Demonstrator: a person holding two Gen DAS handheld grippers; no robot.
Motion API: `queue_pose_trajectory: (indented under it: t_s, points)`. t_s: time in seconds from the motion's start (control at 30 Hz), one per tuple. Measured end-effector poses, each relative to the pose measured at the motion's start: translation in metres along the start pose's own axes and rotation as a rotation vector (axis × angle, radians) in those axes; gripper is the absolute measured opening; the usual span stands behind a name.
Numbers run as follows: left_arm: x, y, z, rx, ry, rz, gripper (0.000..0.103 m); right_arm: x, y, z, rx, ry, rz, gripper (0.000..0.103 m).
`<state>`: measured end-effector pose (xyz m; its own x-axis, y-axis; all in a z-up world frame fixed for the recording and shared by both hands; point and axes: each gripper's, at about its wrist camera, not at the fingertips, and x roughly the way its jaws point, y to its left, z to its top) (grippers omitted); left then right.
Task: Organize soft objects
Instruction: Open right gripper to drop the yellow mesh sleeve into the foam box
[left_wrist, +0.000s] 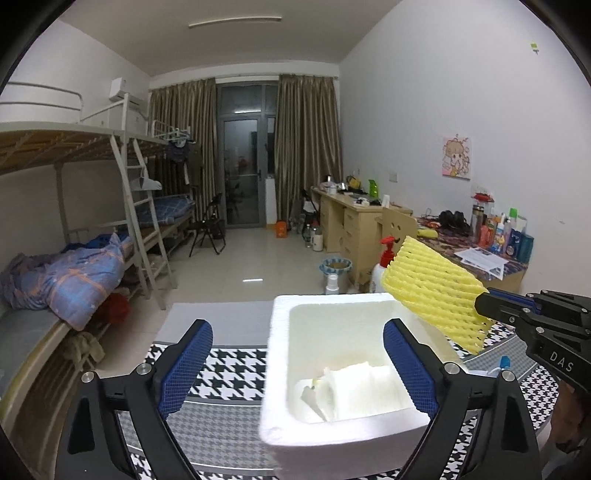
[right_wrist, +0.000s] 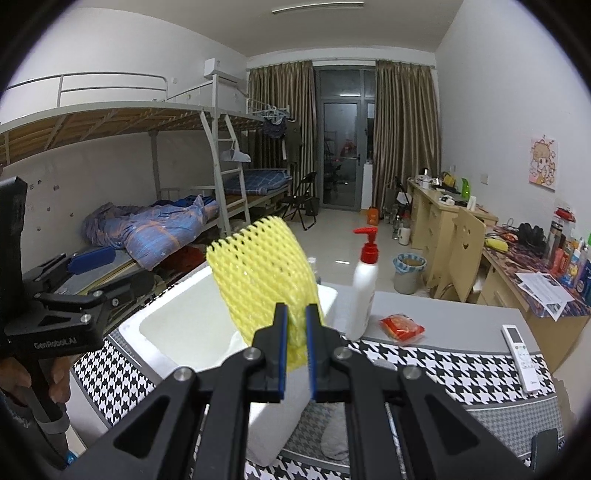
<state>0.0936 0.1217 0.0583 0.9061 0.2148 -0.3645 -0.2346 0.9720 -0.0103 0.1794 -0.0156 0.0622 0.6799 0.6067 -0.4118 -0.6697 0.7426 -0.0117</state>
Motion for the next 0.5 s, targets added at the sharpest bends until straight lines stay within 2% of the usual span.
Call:
queue_pose_trajectory:
  t_s: [0.5]
  points:
    - [-0.004,0.027,-0.007,-0.024,-0.003,0.045,0.099,0.02,0.017,0.006,-0.027,0.031,0.03,0.012]
